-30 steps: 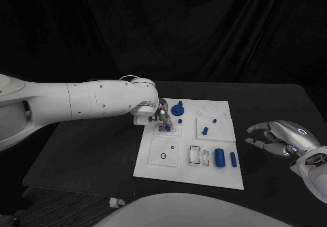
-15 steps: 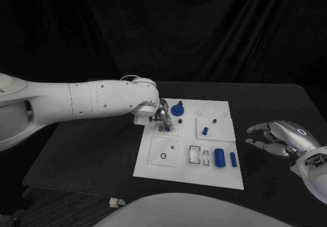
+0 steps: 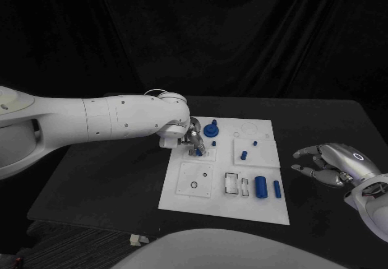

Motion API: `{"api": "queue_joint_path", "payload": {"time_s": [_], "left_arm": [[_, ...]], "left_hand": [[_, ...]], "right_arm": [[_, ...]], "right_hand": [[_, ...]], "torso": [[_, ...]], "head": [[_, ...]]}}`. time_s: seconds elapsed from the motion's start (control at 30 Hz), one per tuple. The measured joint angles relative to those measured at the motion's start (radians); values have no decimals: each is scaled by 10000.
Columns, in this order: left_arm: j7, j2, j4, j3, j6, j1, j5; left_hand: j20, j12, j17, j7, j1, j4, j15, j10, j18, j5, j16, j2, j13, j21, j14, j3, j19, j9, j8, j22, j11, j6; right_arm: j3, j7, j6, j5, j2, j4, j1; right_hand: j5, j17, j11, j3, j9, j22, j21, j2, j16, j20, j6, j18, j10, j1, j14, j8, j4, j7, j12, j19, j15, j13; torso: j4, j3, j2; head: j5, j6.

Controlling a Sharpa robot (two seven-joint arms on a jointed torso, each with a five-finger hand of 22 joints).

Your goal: Assemble the parts on the task board

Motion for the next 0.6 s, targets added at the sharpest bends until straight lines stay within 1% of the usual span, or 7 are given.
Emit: {"api": "queue_joint_path", "payload": {"time_s": [0.13,0.17,0.23,0.43,0.53,0.6], "left_arm": [[0,31,-38,-2,6,-10,-1],[0,43,-52,-2,6,-15,-2],[0,57,-69,-2,7,-23,-3],[0,70,-83,8,1,-41,-11],[0,77,-92,11,-1,-46,-13],[-1,79,-96,12,-2,-48,-14]], "left_hand": [[0,0,0,-10,0,-1,0,1,1,-41,0,0,0,0,0,1,0,-2,0,0,0,11],[0,0,0,-10,-44,12,0,0,0,-118,0,43,0,0,0,41,0,-2,0,0,0,12],[0,0,0,-11,-106,29,0,0,0,-401,0,106,0,0,0,82,0,-4,-1,0,0,13],[0,0,0,-15,-107,29,0,1,0,-674,0,106,0,0,0,83,0,-11,-38,0,0,18],[0,0,0,-3,-147,30,0,1,0,-816,0,146,0,0,0,84,0,-11,-38,0,0,31],[0,0,0,-21,-181,30,0,1,0,-1019,0,172,0,0,0,84,0,-11,-37,0,0,12]], "right_arm": [[0,0,-1,0,3,-2,-1],[0,0,-1,0,4,-2,-2],[0,-1,-1,0,4,-2,-2],[0,-1,-1,0,4,-2,-5],[0,-1,-1,0,3,-2,-9],[0,-1,-1,0,0,-2,-10]], "right_hand": [[0,0,0,0,-4,0,0,-3,0,0,0,0,0,3,0,0,0,0,0,0,0,0],[0,0,0,0,-4,-1,0,-3,0,0,0,0,0,3,0,0,0,0,0,0,0,0],[0,0,0,0,-4,-1,0,-3,0,0,0,0,0,3,0,0,0,0,0,0,0,0],[0,0,0,0,-3,-1,0,-3,0,0,0,0,0,3,0,0,0,0,0,0,0,0],[0,0,0,0,-3,-2,0,-3,0,0,0,-1,0,3,0,0,0,0,0,0,0,0],[0,0,0,0,-3,-2,0,-3,0,0,0,0,0,3,0,0,0,0,0,0,0,0]], "torso": [[0,0,1],[1,0,1],[0,0,1],[2,1,1],[4,1,3],[4,1,3]], "head": [[1,0],[0,0],[0,0],[-21,0],[-21,0],[-21,0]]}}
